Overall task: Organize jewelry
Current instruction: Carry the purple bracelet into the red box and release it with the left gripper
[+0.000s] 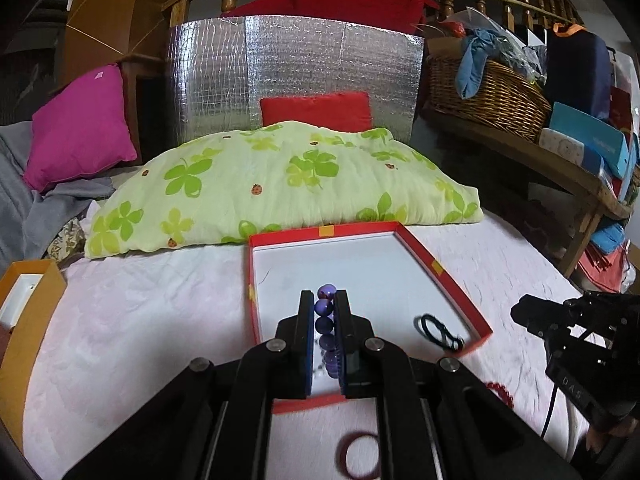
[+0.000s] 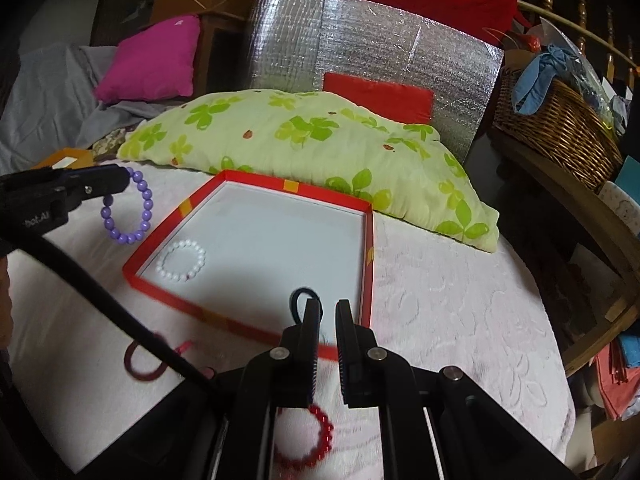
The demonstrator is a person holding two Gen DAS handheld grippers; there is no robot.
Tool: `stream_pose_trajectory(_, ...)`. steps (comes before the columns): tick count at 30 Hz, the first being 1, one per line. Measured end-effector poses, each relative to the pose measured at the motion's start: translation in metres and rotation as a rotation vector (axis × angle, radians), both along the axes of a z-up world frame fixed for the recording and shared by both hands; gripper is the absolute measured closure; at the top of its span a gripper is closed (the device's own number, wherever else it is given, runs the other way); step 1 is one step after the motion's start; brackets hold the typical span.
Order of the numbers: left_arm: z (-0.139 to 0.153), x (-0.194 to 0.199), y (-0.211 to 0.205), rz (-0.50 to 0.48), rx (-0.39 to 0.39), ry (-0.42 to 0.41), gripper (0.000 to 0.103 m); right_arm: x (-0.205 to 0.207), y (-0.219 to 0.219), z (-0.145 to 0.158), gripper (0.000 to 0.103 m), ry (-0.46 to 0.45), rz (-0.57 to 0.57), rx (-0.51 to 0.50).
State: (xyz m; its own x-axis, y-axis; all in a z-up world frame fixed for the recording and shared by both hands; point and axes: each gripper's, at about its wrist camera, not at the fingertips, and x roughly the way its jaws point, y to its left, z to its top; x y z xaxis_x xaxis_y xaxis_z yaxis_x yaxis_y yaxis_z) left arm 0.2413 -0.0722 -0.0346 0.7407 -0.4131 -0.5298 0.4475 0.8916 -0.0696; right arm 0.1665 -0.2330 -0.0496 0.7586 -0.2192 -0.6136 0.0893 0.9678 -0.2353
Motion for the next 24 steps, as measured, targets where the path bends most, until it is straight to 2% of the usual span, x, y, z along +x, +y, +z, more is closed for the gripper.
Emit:
stream_pose_trajectory(12, -0.03, 0.034, -0.024, 0.011, 0.05, 0.034, 0.094, 0.051, -0.015, -0.022, 0.094, 0.035, -0.035, 0.041)
stream_pose_trajectory(18, -0.051, 0.045, -0.034, 0.045, 0.168, 0.049, 0.092, 0.079, -0.024, -0.041, 0.094, 0.079, -0.062, 0.092)
stream_pose_trajectory(20, -0.053, 0.043, -0.035, 0.044, 0.196, 0.038, 0.082, 0.084, -0.027, -0.047, 0.092, 0.096, -0.069, 0.11)
stream_pose_trajectory(22, -0.052, 0.039, -0.036, 0.053, 0.222, 0.016, 0.057, 0.088, -0.03, -0.051, 0.091, 0.118, -0.067, 0.134)
stream_pose_trajectory(24, -0.048, 0.034, -0.035, 0.065, 0.239, -0.018, 0.053, 0.086, -0.033, -0.053, 0.087, 0.12, -0.075, 0.146)
